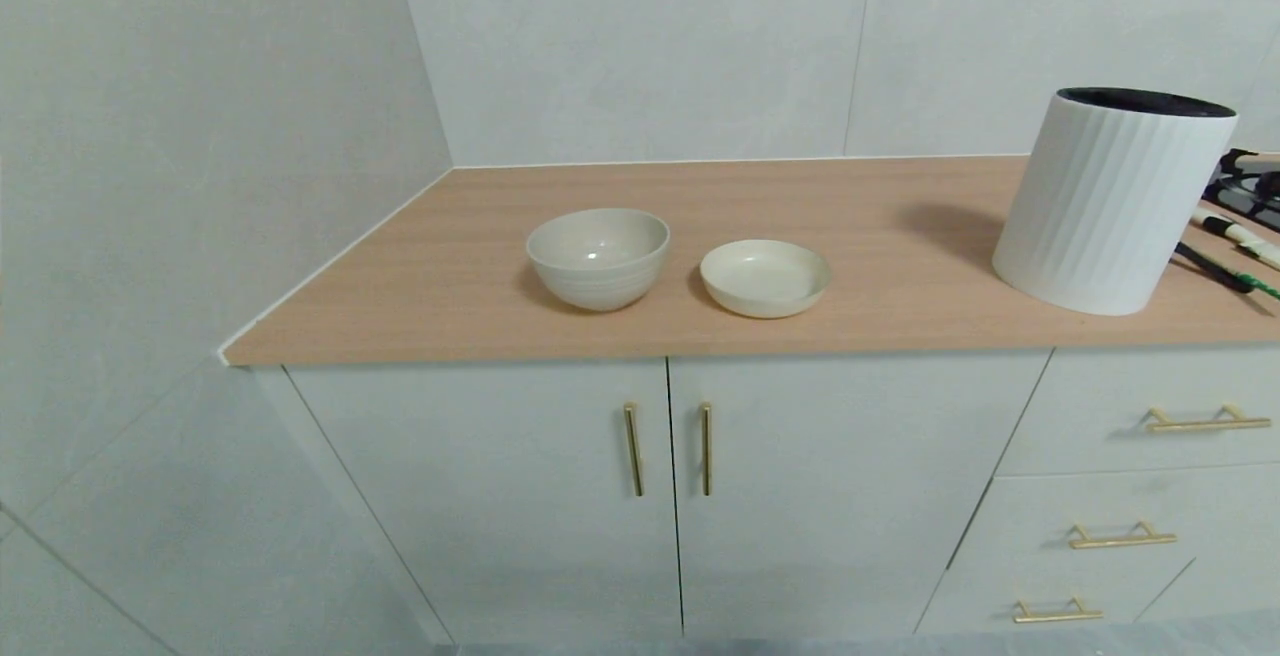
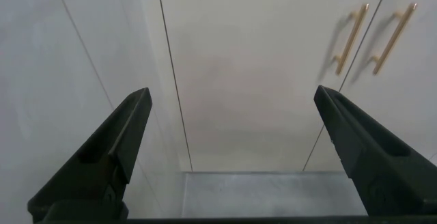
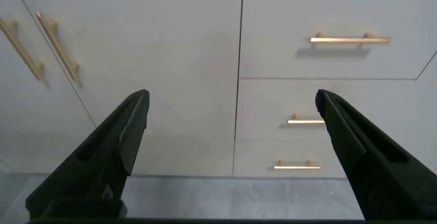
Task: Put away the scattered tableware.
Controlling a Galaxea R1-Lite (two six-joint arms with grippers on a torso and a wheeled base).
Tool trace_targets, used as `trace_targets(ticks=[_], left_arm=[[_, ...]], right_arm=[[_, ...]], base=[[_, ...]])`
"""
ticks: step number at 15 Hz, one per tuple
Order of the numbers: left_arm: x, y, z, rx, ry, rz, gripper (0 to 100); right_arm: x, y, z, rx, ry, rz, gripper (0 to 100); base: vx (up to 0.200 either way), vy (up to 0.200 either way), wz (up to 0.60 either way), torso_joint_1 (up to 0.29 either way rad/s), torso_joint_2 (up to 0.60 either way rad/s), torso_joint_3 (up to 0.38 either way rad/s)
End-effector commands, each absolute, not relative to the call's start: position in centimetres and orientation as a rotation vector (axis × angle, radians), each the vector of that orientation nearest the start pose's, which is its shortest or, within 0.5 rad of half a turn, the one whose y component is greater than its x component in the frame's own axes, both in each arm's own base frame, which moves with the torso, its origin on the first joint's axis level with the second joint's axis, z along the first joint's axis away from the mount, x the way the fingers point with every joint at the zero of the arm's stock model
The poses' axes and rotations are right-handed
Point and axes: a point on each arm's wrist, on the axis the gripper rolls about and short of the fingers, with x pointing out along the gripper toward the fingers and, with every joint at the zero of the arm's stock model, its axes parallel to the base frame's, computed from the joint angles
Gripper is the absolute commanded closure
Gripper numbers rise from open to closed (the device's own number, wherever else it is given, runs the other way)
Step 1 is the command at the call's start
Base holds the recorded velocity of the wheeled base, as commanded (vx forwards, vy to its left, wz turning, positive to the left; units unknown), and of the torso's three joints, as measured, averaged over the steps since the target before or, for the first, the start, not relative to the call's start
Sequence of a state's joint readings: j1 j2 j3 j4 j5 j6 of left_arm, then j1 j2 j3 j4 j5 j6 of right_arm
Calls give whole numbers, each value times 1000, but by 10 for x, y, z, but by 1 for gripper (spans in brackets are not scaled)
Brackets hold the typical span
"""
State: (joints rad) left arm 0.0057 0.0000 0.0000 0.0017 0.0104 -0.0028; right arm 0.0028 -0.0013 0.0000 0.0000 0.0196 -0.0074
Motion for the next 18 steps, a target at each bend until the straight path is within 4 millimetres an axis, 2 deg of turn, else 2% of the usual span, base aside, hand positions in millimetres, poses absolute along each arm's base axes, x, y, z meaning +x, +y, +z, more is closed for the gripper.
trace_targets(ticks=[1,12,15,18], left_arm=[[-23,0,75,-3,3,17,0],[-23,0,75,-3,3,17,0],[-23,0,75,-3,3,17,0],[-23,0,75,-3,2,17,0]], right_arm=[[-23,0,75,-8,0,23,0],[-23,0,75,-8,0,23,0],[-23,0,75,-8,0,23,0],[-23,0,75,-8,0,23,0]], base=[[0,0,0,-168,476,286],[0,0,0,-134,440,309],[0,0,0,-30,98,64],[0,200,0,-5,22,23]])
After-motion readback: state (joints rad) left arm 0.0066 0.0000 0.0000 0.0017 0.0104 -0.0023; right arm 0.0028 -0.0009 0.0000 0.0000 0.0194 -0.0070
